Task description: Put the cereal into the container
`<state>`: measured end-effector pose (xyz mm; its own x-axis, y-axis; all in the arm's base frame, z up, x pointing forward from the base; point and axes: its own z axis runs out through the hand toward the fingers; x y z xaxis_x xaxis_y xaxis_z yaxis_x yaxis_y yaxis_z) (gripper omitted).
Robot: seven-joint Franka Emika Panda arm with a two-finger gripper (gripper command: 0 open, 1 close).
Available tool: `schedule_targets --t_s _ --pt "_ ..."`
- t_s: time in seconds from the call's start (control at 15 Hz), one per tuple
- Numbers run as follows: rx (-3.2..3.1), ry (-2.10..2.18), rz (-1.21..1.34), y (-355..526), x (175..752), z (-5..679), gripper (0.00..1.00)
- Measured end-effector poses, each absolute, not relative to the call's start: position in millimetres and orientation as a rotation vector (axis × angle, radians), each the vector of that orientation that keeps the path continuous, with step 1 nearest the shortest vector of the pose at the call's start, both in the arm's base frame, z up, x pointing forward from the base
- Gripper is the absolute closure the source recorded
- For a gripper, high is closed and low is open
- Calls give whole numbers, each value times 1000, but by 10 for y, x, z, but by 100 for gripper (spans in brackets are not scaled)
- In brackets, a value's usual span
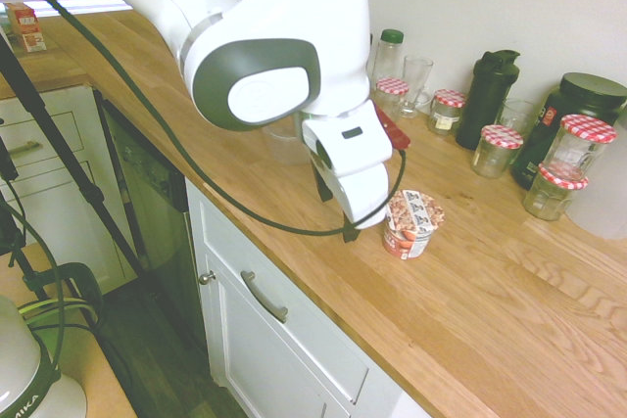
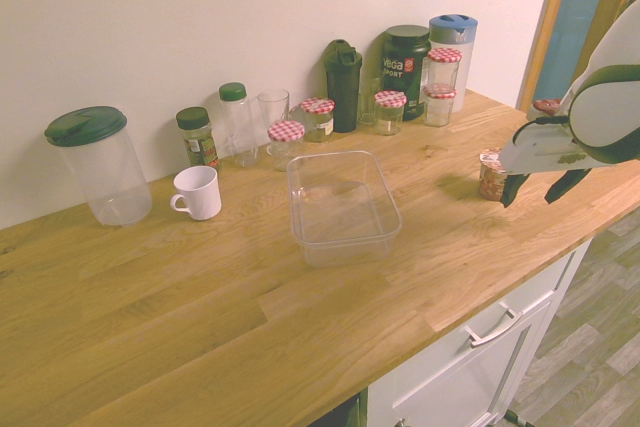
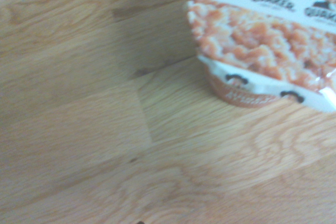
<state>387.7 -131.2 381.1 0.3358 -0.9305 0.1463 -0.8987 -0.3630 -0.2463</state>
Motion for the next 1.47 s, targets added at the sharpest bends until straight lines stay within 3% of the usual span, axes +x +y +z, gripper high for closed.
schedule_targets --t_s 1.27,1.33,1.47 --pt "-2615 1688 -538 -1808 5089 3400 0" --pt "-2618 1681 -543 -1803 5104 3392 100" --pt "-2620 1672 -544 -1773 5117 3391 100"
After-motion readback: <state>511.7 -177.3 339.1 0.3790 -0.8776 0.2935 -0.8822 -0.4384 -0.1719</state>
